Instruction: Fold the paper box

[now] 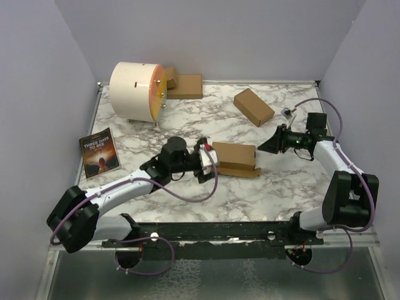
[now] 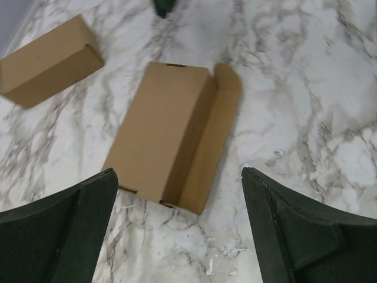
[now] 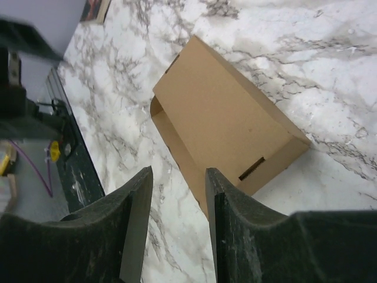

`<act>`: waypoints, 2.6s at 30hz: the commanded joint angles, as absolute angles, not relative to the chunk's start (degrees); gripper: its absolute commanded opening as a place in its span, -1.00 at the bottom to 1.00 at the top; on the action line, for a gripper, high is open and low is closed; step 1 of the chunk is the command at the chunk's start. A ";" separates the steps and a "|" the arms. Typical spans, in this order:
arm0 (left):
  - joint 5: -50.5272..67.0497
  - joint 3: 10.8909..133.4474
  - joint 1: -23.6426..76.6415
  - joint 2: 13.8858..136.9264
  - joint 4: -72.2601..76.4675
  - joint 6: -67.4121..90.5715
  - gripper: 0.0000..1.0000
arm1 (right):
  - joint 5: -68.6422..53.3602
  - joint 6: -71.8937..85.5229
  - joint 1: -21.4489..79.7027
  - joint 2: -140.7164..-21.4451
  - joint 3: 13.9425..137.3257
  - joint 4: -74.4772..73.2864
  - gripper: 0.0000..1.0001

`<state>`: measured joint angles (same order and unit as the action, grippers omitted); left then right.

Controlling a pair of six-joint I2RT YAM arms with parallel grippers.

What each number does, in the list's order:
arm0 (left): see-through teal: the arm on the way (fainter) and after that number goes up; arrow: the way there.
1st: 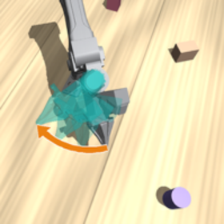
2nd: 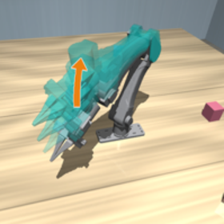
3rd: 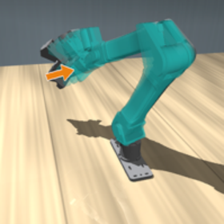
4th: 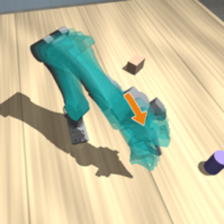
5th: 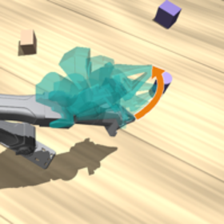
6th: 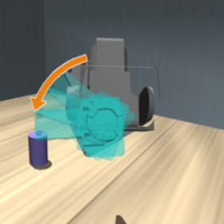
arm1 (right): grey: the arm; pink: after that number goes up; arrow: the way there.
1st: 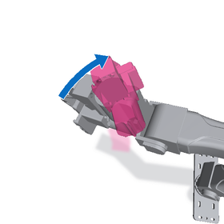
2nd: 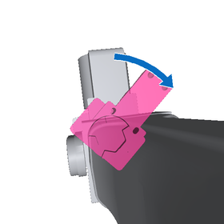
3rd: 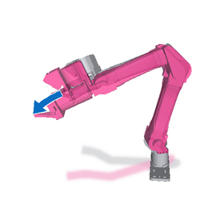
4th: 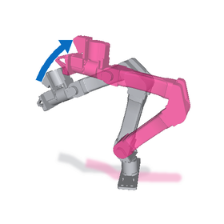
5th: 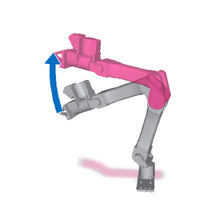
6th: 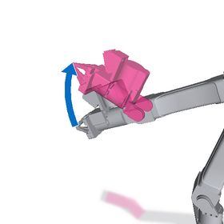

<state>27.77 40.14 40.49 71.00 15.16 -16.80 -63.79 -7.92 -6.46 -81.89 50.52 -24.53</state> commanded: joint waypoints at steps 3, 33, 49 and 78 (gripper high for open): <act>28.87 35.52 48.67 72.70 15.02 -45.21 0.80 | -65.57 -0.41 -10.40 -77.00 45.85 -17.40 -0.11; 20.97 36.89 47.94 93.34 26.15 -51.49 0.79 | -51.47 18.78 -10.64 -81.83 33.30 -8.22 0.31; 21.52 39.64 46.23 95.31 24.49 -48.62 0.52 | -49.32 20.46 -10.63 -82.19 33.37 -11.01 0.22; 20.65 38.90 46.23 93.30 23.75 -49.76 0.72 | -50.58 23.17 -10.63 -84.04 31.35 -8.27 0.03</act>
<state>20.18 39.64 46.46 94.59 24.01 -48.53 -50.83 22.50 -10.50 -83.72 31.68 -9.80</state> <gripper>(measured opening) 0.822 0.515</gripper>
